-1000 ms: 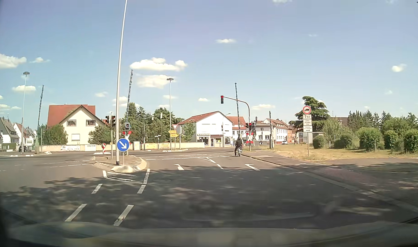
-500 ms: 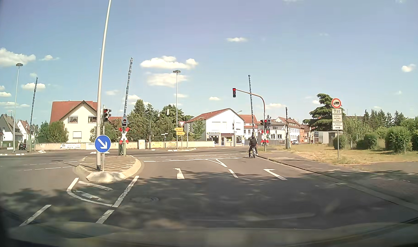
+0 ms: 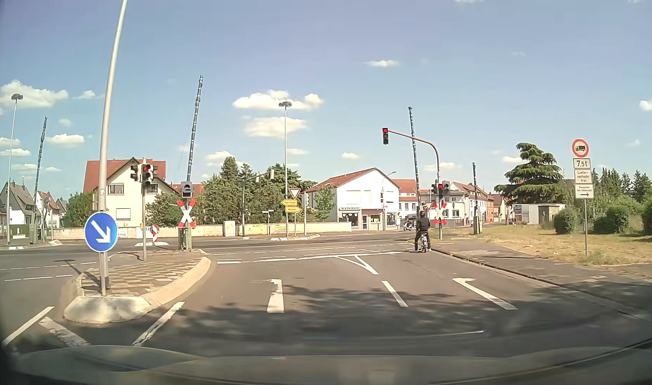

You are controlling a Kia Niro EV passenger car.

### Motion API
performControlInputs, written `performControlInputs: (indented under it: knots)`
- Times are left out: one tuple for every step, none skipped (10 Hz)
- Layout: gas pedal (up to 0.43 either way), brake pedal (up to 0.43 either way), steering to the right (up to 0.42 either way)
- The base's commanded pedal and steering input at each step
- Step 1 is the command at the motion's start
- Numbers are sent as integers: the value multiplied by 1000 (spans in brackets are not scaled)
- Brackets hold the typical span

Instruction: Follow the waypoints while adhering to traffic rules and regulations

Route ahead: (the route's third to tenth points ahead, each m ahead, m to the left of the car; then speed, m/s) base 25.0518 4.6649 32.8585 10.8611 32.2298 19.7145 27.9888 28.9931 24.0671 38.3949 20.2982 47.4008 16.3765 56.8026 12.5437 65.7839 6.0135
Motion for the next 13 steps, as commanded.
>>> performControlInputs:
  knots:
    - [0,256,-66]
    - [0,256,-69]
    - [0,256,-76]
    - [0,256,-78]
    - [0,256,-76]
    - [0,256,-76]
    - [0,256,-73]
    - [0,262,-71]
    - [0,262,-71]
    - [0,262,-71]
    - [0,268,-72]
    - [0,268,-76]
    - [0,274,-82]
